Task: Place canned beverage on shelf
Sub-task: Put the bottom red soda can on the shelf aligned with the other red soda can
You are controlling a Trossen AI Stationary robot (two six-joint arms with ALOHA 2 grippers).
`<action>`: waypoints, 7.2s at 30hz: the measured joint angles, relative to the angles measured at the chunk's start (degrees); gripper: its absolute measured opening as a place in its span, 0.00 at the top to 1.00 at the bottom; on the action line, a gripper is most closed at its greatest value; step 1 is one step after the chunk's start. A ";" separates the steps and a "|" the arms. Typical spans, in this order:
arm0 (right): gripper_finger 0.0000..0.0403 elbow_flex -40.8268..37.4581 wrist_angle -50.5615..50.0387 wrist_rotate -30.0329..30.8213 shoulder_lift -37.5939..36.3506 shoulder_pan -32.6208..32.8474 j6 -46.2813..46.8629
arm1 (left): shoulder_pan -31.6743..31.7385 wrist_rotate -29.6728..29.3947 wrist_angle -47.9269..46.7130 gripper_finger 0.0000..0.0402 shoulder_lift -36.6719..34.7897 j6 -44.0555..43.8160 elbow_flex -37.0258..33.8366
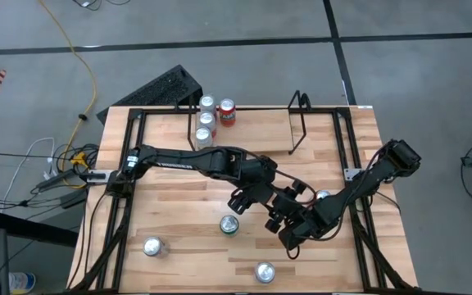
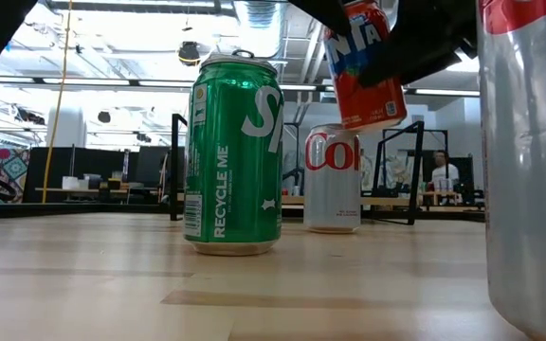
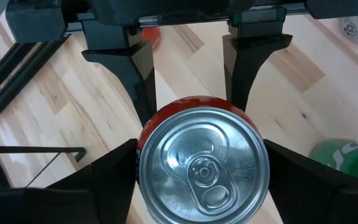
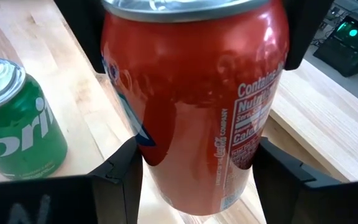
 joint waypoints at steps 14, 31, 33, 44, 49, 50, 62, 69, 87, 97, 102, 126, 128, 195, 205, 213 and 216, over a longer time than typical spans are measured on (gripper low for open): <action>0.24 0.04 0.25 -2.27 -0.12 -0.77 5.67 | 1.13 -0.41 -1.70 0.29 0.00 -4.23 0.94; 0.22 0.04 -7.37 0.36 -0.32 3.78 23.38 | 4.94 -5.56 -9.83 0.29 -2.15 -8.95 6.71; 0.22 0.04 -8.77 0.50 -0.05 4.13 26.11 | 5.67 -6.50 -10.38 0.29 -2.89 -9.19 6.71; 0.22 -2.95 -10.50 0.85 0.04 4.66 33.96 | 13.91 -7.56 -14.36 0.29 -6.82 -11.79 6.85; 0.22 -5.50 -6.23 0.66 0.04 5.04 36.74 | 20.22 -2.23 -15.11 0.29 -6.55 -11.42 6.80; 0.22 -5.93 -5.82 0.66 0.04 5.00 37.47 | 21.08 -1.08 -15.27 0.29 -6.25 -10.51 6.84; 0.22 -6.93 -8.28 0.68 0.04 5.03 41.70 | 25.29 1.13 -11.99 0.29 -4.61 -5.43 -1.59; 0.22 -6.95 -9.68 0.70 0.04 5.01 43.54 | 25.29 1.25 -9.66 0.29 -4.72 -3.55 -5.02; 0.22 -6.95 -11.03 -0.20 0.04 4.86 46.22 | 28.68 0.24 -3.79 0.29 -7.26 -5.58 -14.18; 0.22 -6.95 -10.99 -0.17 0.04 2.97 45.29 | 29.86 -1.49 -3.77 0.29 -7.23 -10.60 -15.98; 0.22 -6.95 -10.96 -0.17 0.04 2.62 45.02 | 31.35 -2.08 -3.16 0.29 -7.23 -13.40 -15.93; 0.22 -6.95 -10.69 -0.28 0.04 2.62 44.83 | 33.38 -1.81 -0.39 0.29 -7.23 -26.21 -15.91; 0.22 -6.95 -10.71 -0.75 0.04 2.63 44.83 | 33.42 -1.43 -0.07 0.29 -7.23 -27.07 -15.91; 0.22 -6.95 -7.81 -2.40 0.07 3.02 43.35 | 32.94 -4.89 3.30 0.16 -15.25 -24.34 -22.34; 0.22 -6.95 -6.03 -2.36 0.04 3.02 42.90 | 31.14 -5.07 4.13 0.16 -21.50 -24.21 -22.32; 0.22 -6.95 -5.79 -2.61 0.07 3.02 43.30 | 27.94 0.06 4.68 0.16 -28.17 -24.56 -22.29; 0.22 -6.95 -5.79 -2.69 0.07 3.02 43.32 | 25.44 1.32 4.68 0.16 -29.60 -23.69 -22.27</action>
